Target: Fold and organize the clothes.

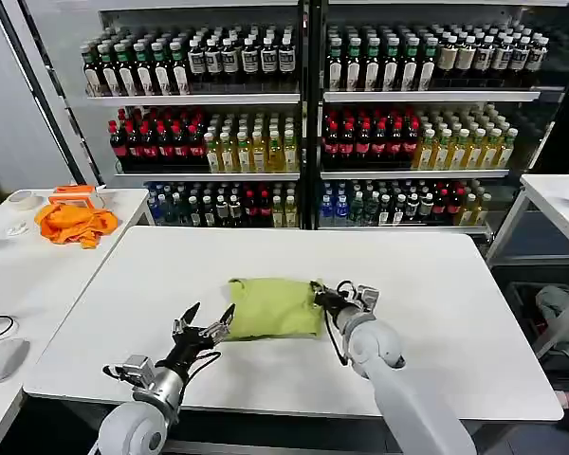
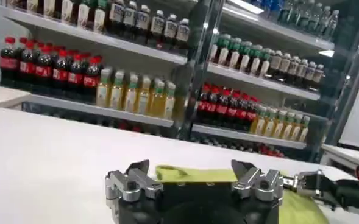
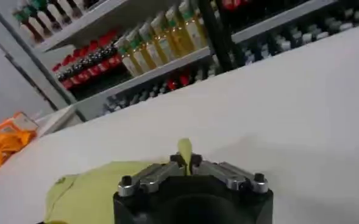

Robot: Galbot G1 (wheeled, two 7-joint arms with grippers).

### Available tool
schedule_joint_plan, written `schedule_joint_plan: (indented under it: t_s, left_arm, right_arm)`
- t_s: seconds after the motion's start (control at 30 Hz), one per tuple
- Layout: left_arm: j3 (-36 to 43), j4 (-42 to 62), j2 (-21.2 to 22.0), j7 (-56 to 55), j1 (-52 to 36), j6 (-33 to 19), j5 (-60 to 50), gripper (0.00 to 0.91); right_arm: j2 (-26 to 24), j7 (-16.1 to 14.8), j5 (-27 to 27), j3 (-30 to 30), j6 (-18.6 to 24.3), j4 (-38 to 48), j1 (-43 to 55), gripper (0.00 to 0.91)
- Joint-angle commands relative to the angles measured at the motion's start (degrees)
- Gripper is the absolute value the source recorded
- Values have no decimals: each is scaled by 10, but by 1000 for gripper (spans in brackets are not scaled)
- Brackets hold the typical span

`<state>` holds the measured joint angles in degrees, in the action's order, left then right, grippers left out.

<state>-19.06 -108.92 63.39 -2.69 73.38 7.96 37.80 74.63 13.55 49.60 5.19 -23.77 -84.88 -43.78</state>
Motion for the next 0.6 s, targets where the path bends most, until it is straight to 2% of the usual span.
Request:
schedule_joint_plan:
  t_s: [0.03, 0.3, 0.43, 0.53, 0.57, 0.6]
  left_arm:
    - [1, 1, -1, 1, 1, 0, 4, 907]
    - [14, 4, 2, 1, -8, 7, 10, 907]
    - [18, 5, 1, 1, -16, 8, 10, 907]
    - [22, 6, 0, 0, -19, 9, 10, 907]
    - [23, 6, 0, 0, -19, 9, 9, 907]
    - [24, 6, 0, 0, -18, 9, 9, 907]
  right_arm:
    - [-57, -4, -43, 24, 6, 17, 5, 0]
    - [-143, -36, -77, 58, -1, 3, -3, 0]
    - [-159, -57, -103, 67, 7, 13, 9, 0]
    - [-154, -70, -145, 61, 32, 34, 26, 20]
    - [-150, -74, -171, 56, 45, 41, 30, 333]
    - [-148, -73, -178, 54, 50, 43, 31, 907]
